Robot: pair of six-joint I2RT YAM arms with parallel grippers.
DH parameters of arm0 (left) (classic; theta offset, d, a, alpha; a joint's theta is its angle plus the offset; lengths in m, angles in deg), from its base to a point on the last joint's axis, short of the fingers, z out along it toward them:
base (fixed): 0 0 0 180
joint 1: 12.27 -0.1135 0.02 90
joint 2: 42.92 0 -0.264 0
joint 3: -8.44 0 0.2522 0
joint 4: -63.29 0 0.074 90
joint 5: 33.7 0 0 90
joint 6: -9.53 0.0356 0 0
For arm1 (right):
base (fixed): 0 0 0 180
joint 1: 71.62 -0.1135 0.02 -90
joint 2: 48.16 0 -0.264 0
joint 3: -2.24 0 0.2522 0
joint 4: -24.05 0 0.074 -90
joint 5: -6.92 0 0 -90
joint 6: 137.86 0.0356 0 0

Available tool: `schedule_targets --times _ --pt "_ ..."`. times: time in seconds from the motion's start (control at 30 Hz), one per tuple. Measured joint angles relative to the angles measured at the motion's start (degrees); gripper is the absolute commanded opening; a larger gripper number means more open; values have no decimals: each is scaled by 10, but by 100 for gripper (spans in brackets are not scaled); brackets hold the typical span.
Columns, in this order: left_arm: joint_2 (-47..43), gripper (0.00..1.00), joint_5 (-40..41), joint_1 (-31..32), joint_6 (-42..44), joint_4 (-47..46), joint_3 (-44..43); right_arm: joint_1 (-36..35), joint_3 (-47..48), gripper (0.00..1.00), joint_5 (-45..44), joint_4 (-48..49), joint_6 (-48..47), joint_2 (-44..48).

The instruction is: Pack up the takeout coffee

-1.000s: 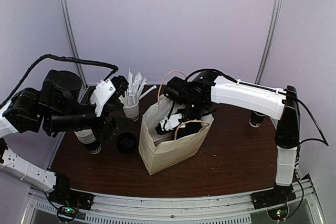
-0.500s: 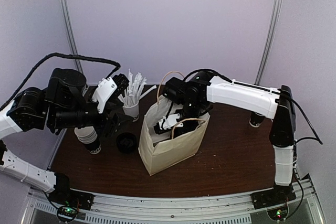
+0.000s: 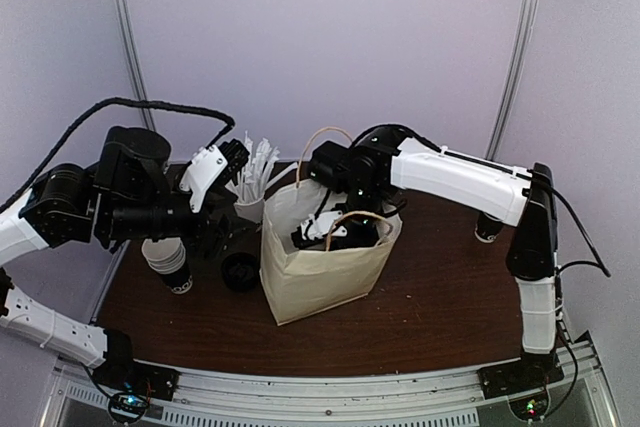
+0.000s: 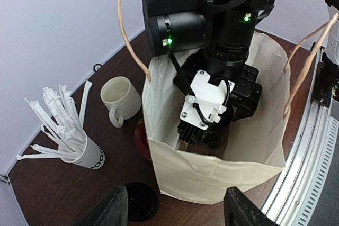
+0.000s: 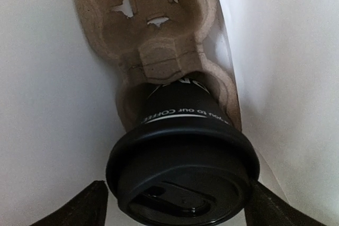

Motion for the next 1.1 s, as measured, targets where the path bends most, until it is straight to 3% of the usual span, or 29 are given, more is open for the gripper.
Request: schedule_targets --times 0.5,0.87,1.1 --pt "80 65 -87 -62 -5 -31 -24 -38 4 99 -7 -74 11 8" --pt "185 53 -212 -119 -27 -62 -78 -43 4 98 -4 -101 8 34" --pt "225 38 -271 -142 -39 -75 -88 -43 22 97 5 -117 -3 49"
